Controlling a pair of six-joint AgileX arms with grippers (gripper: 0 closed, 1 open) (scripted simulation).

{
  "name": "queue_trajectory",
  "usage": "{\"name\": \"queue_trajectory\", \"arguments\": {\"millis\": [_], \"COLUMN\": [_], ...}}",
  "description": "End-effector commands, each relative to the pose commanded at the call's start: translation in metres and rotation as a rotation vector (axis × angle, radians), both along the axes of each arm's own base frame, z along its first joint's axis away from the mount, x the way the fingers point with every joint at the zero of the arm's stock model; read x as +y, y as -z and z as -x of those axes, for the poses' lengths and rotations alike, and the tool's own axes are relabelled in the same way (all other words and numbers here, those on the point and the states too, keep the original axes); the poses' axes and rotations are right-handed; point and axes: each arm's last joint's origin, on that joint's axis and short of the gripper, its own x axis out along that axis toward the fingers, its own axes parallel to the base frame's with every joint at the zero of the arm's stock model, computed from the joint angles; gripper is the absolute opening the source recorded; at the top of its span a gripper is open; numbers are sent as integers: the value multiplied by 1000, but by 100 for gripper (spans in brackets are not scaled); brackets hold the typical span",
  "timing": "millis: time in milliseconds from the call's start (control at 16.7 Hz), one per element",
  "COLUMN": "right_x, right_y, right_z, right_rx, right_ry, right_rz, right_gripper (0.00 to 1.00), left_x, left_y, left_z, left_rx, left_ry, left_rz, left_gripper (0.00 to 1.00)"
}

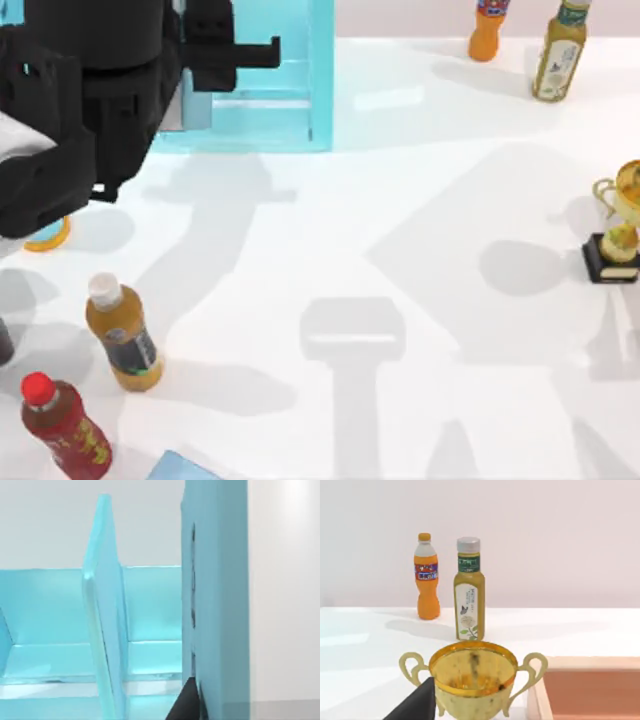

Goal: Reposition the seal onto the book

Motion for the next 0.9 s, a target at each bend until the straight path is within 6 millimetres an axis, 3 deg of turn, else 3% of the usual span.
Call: {"name": "queue_trajectory", "arguments": {"millis": [120, 480, 900], "right_x": [0, 0, 0], "right_y": [0, 0, 0], "right_z": [0, 0, 0], "right_rx": [0, 0, 0], "right_ry": [0, 0, 0], "right_rz": [0, 0, 0], "right_gripper": [100, 100, 100], "left_x": [2, 0, -47], "left_y": [-1, 3, 61], "left_z": [7, 5, -7], "left_rx": [6, 17, 87], "left_ry": [0, -7, -161], "left_rz": [-5, -6, 209], "left_gripper": [0, 0, 0]}}
